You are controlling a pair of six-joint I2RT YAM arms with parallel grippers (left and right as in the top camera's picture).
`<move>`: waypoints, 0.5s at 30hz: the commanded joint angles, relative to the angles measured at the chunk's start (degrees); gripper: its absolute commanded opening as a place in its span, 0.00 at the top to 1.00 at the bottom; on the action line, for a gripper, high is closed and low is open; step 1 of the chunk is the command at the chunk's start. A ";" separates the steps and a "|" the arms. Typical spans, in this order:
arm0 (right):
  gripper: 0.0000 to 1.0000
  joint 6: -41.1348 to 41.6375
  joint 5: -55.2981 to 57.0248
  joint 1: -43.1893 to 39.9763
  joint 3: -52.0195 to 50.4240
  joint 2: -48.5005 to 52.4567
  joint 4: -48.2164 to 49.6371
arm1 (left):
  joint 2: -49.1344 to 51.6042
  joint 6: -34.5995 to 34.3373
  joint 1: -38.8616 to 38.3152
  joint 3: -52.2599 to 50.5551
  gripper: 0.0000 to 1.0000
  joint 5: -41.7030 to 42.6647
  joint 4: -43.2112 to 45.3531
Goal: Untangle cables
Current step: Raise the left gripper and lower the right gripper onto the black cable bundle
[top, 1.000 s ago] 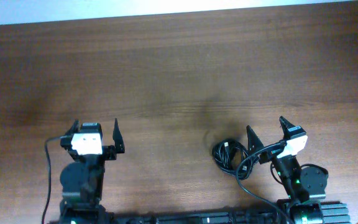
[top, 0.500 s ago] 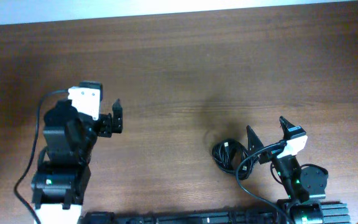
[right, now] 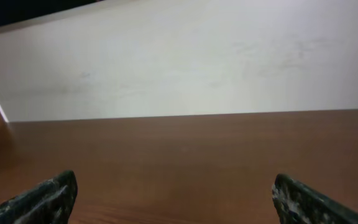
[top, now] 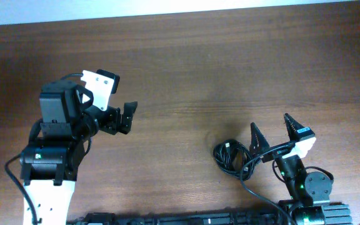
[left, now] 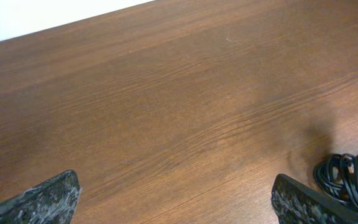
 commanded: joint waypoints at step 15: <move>0.01 7.30 -1.14 0.35 29.31 3.28 -38.88 | 0.33 2.89 0.09 1.33 0.01 5.99 -0.35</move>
